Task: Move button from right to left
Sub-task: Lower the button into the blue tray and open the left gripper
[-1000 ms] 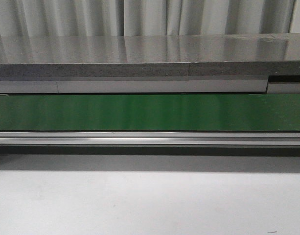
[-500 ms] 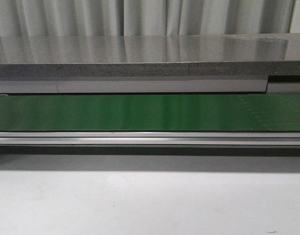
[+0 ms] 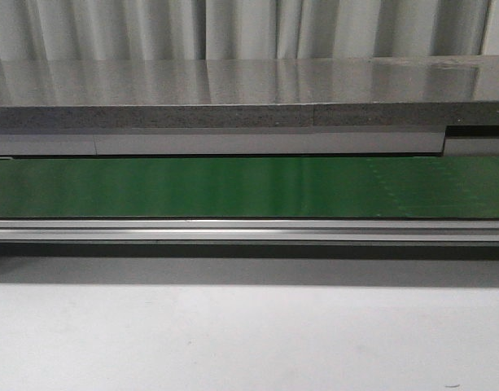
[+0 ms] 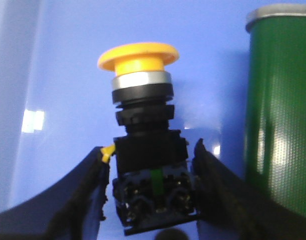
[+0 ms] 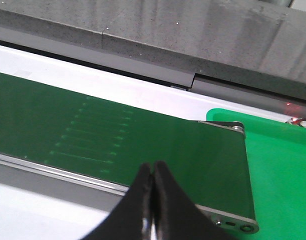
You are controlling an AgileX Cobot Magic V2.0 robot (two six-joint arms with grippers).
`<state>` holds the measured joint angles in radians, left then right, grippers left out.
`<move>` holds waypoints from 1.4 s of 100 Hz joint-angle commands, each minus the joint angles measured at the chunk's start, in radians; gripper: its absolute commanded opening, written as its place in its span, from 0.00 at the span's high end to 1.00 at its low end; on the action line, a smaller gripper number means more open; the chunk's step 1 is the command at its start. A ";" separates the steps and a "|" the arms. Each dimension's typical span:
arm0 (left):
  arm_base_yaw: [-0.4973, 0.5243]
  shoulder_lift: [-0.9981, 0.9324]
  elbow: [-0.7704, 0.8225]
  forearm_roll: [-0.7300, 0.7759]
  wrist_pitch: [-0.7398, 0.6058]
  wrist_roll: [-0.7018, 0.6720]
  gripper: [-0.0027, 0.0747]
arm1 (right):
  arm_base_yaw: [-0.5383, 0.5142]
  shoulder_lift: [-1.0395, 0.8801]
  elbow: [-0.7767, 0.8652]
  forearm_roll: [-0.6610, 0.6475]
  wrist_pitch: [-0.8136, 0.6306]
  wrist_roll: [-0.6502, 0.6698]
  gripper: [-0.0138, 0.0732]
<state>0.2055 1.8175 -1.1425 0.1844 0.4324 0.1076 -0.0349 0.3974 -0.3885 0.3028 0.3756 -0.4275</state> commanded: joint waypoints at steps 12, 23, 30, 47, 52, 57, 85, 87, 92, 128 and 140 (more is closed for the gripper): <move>0.019 -0.017 -0.041 0.004 -0.026 0.018 0.76 | 0.002 0.002 -0.027 0.011 -0.075 -0.008 0.92; 0.023 -0.017 -0.041 0.001 -0.024 0.035 0.76 | 0.002 0.002 -0.027 0.011 -0.075 -0.008 0.92; 0.023 -0.017 -0.042 0.001 -0.024 0.037 0.75 | 0.002 0.002 -0.027 0.011 -0.075 -0.008 0.92; 0.023 -0.017 -0.042 0.001 -0.018 0.045 0.67 | 0.002 0.002 -0.027 0.011 -0.075 -0.008 0.92; 0.023 -0.017 -0.042 -0.001 -0.018 0.053 0.62 | 0.002 0.002 -0.027 0.011 -0.075 -0.008 0.92; 0.023 -0.017 -0.042 -0.001 -0.018 0.053 0.57 | 0.002 0.002 -0.027 0.011 -0.075 -0.008 0.92; 0.023 -0.017 -0.042 -0.001 -0.016 0.054 0.52 | 0.002 0.002 -0.027 0.011 -0.075 -0.008 0.92; 0.023 -0.017 -0.042 -0.001 -0.016 0.055 0.52 | 0.002 0.002 -0.027 0.011 -0.075 -0.008 0.92; 0.023 -0.017 -0.042 -0.001 -0.016 0.055 0.52 | 0.002 0.002 -0.027 0.011 -0.075 -0.008 0.92; 0.023 -0.017 -0.042 -0.001 -0.016 0.055 0.38 | 0.002 0.002 -0.027 0.011 -0.075 -0.008 0.92; 0.025 -0.017 -0.046 0.004 -0.014 0.055 0.38 | 0.002 0.002 -0.027 0.011 -0.075 -0.008 0.92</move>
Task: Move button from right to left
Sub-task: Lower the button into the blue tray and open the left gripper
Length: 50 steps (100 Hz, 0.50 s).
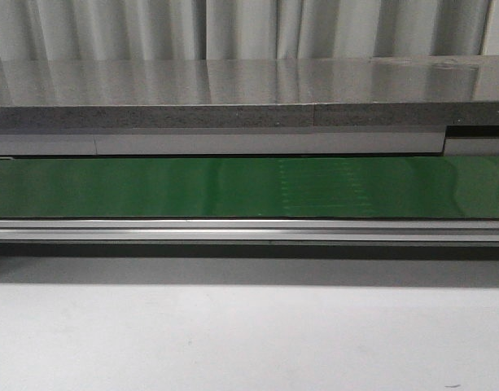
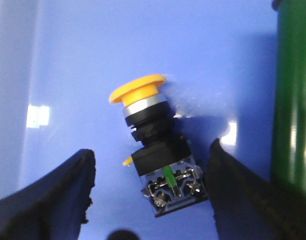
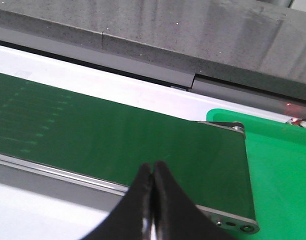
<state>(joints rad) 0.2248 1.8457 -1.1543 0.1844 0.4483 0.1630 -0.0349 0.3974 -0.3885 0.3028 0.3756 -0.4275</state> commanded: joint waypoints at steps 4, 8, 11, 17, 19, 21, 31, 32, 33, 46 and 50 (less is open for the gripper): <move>0.008 -0.045 -0.035 0.004 -0.027 0.000 0.38 | 0.002 0.002 -0.027 0.011 -0.075 -0.008 0.92; 0.012 -0.045 -0.036 0.006 -0.022 0.000 0.38 | 0.002 0.002 -0.027 0.011 -0.075 -0.008 0.92; 0.015 -0.050 -0.037 0.006 -0.020 0.000 0.38 | 0.002 0.002 -0.027 0.011 -0.075 -0.008 0.92; 0.019 -0.064 -0.037 0.006 -0.014 0.000 0.38 | 0.002 0.002 -0.027 0.011 -0.075 -0.008 0.92; 0.021 -0.068 -0.037 0.006 -0.014 0.000 0.38 | 0.002 0.002 -0.027 0.011 -0.075 -0.008 0.92; 0.021 -0.076 -0.037 0.003 -0.014 0.000 0.38 | 0.002 0.002 -0.027 0.011 -0.075 -0.008 0.92; 0.021 -0.124 -0.037 -0.016 -0.014 0.000 0.38 | 0.002 0.002 -0.027 0.011 -0.075 -0.008 0.92; 0.021 -0.128 -0.037 -0.019 -0.014 0.000 0.38 | 0.002 0.002 -0.027 0.011 -0.075 -0.008 0.92; 0.021 -0.132 -0.037 -0.022 -0.014 0.000 0.38 | 0.002 0.002 -0.027 0.011 -0.075 -0.008 0.92; 0.006 -0.215 -0.036 -0.061 -0.010 0.000 0.38 | 0.002 0.002 -0.027 0.011 -0.075 -0.008 0.92; -0.004 -0.242 -0.036 -0.066 -0.010 0.000 0.38 | 0.002 0.002 -0.027 0.011 -0.075 -0.008 0.92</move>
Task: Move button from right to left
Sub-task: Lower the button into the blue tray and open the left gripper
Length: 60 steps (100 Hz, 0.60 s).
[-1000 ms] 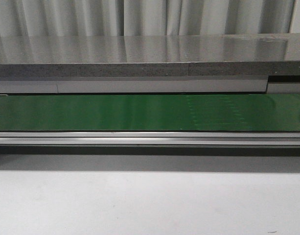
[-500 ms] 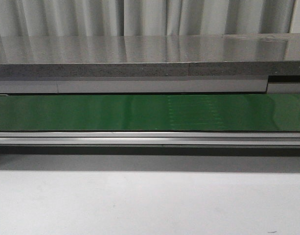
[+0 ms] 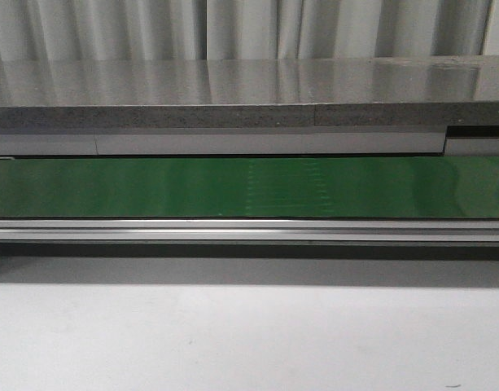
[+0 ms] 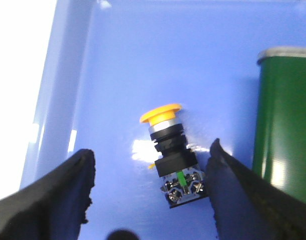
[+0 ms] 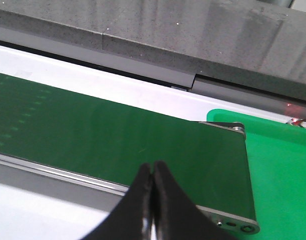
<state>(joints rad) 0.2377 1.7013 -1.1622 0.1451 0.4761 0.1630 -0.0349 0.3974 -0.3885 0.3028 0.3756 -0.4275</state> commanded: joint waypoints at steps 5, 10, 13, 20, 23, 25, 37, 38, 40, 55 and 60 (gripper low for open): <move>-0.034 -0.130 -0.028 -0.040 -0.033 0.000 0.38 | 0.002 0.002 -0.027 0.011 -0.075 -0.008 0.92; -0.051 -0.163 -0.024 -0.054 -0.030 0.000 0.38 | 0.002 0.002 -0.027 0.011 -0.075 -0.008 0.92; -0.065 -0.181 -0.024 -0.064 -0.028 0.000 0.38 | 0.002 0.002 -0.027 0.011 -0.075 -0.008 0.92; -0.092 -0.224 -0.020 -0.087 -0.020 0.000 0.38 | 0.002 0.002 -0.027 0.011 -0.075 -0.008 0.92; -0.103 -0.246 -0.018 -0.097 -0.020 0.000 0.38 | 0.002 0.002 -0.027 0.011 -0.075 -0.008 0.92; -0.111 -0.255 -0.016 -0.101 -0.020 0.000 0.38 | 0.002 0.002 -0.027 0.011 -0.075 -0.008 0.92; -0.155 -0.334 0.000 -0.127 -0.020 0.000 0.38 | 0.002 0.002 -0.027 0.011 -0.075 -0.008 0.92; -0.157 -0.338 0.002 -0.127 -0.020 0.000 0.38 | 0.002 0.002 -0.027 0.011 -0.075 -0.008 0.92; -0.165 -0.352 0.008 -0.131 -0.020 0.000 0.38 | 0.002 0.002 -0.027 0.011 -0.075 -0.008 0.92; -0.225 -0.456 0.071 -0.162 -0.022 0.000 0.38 | 0.002 0.002 -0.027 0.011 -0.075 -0.008 0.92; -0.246 -0.495 0.103 -0.178 -0.034 0.000 0.38 | 0.002 0.002 -0.027 0.011 -0.075 -0.008 0.92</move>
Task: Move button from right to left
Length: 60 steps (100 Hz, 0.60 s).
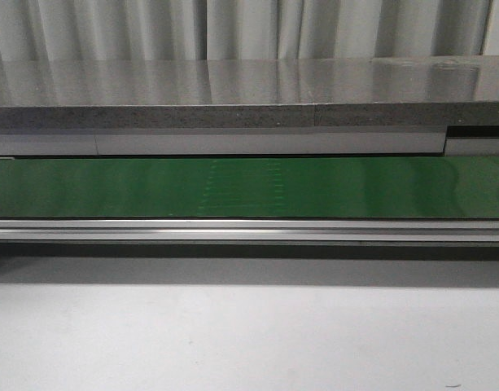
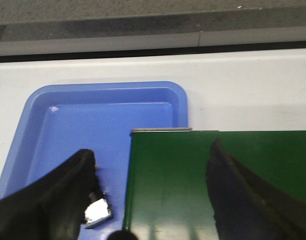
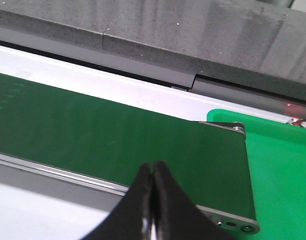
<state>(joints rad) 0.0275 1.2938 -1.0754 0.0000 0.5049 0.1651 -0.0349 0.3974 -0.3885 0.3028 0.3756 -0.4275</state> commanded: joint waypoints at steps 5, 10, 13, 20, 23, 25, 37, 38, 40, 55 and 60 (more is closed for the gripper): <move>-0.057 -0.130 0.054 -0.046 -0.075 -0.003 0.39 | 0.002 0.002 -0.027 0.011 -0.075 -0.008 0.92; -0.078 -0.178 0.093 -0.050 -0.086 -0.003 0.41 | 0.002 0.002 -0.027 0.011 -0.075 -0.008 0.92; -0.088 -0.204 0.116 -0.060 -0.096 -0.003 0.41 | 0.002 0.002 -0.027 0.011 -0.075 -0.008 0.92; -0.108 -0.266 0.175 -0.079 -0.112 -0.003 0.43 | 0.002 0.002 -0.027 0.011 -0.075 -0.008 0.92; -0.117 -0.293 0.205 -0.086 -0.120 -0.003 0.44 | 0.002 0.002 -0.027 0.011 -0.075 -0.008 0.92; -0.120 -0.312 0.217 -0.090 -0.125 -0.003 0.44 | 0.002 0.002 -0.027 0.011 -0.075 -0.008 0.92; -0.141 -0.424 0.314 -0.093 -0.129 -0.003 0.45 | 0.002 0.002 -0.027 0.011 -0.075 -0.008 0.92; -0.142 -0.436 0.319 -0.093 -0.129 -0.003 0.45 | 0.002 0.002 -0.027 0.011 -0.075 -0.008 0.92; -0.142 -0.449 0.335 -0.093 -0.127 -0.003 0.45 | 0.002 0.002 -0.027 0.011 -0.075 -0.008 0.92; -0.142 -0.600 0.437 -0.093 -0.124 -0.003 0.45 | 0.002 0.002 -0.027 0.011 -0.075 -0.008 0.92; -0.142 -0.648 0.469 -0.093 -0.124 -0.003 0.45 | 0.002 0.002 -0.027 0.011 -0.075 -0.008 0.92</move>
<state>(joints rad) -0.1077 0.7219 -0.6234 -0.0784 0.4518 0.1656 -0.0349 0.3974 -0.3885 0.3028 0.3756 -0.4275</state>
